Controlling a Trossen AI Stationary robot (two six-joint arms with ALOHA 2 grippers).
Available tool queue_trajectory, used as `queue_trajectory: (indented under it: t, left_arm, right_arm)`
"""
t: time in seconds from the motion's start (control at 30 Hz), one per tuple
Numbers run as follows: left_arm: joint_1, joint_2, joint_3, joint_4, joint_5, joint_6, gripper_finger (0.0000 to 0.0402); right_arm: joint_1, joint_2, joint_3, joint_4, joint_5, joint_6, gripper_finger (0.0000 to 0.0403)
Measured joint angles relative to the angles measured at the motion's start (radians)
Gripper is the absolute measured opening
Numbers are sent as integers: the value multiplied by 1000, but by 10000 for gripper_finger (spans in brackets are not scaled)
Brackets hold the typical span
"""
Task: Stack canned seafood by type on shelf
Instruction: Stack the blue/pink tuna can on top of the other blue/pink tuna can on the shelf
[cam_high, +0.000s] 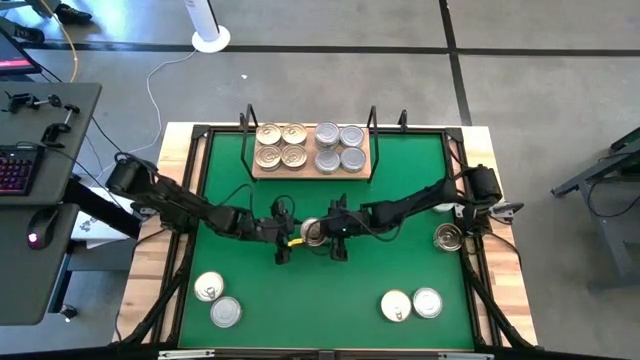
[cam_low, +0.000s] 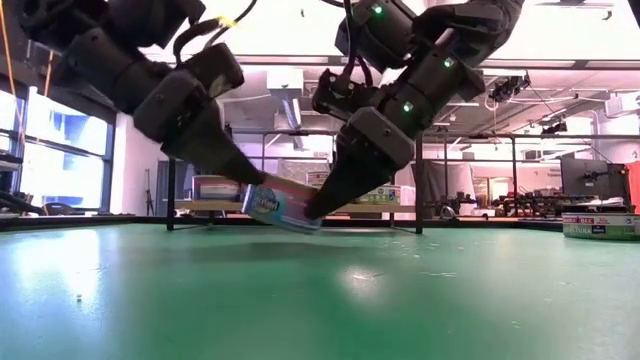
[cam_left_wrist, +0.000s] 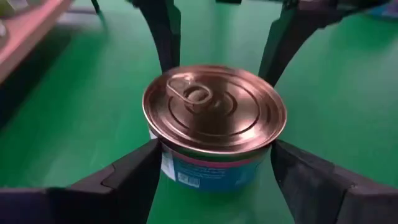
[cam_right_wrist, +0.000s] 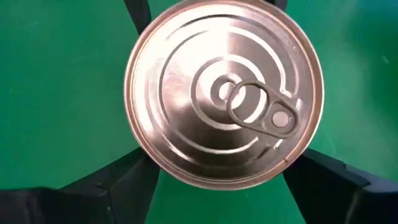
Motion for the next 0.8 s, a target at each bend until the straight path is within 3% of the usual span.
queue_trajectory:
  t: [0.3, 0.53, 0.8]
  left_arm:
    - [23, -67, 27, -122, -17, 24, 282]
    - [63, -188, 27, -222, -36, 45, 282]
    - [207, -353, 82, -390, -50, 156, 282]
  right_arm:
    - [-31, -18, 81, -125, 1, -47, 314]
    - [-67, -94, 158, -214, 8, -121, 314]
    - [-162, -118, 354, -334, 10, -240, 314]
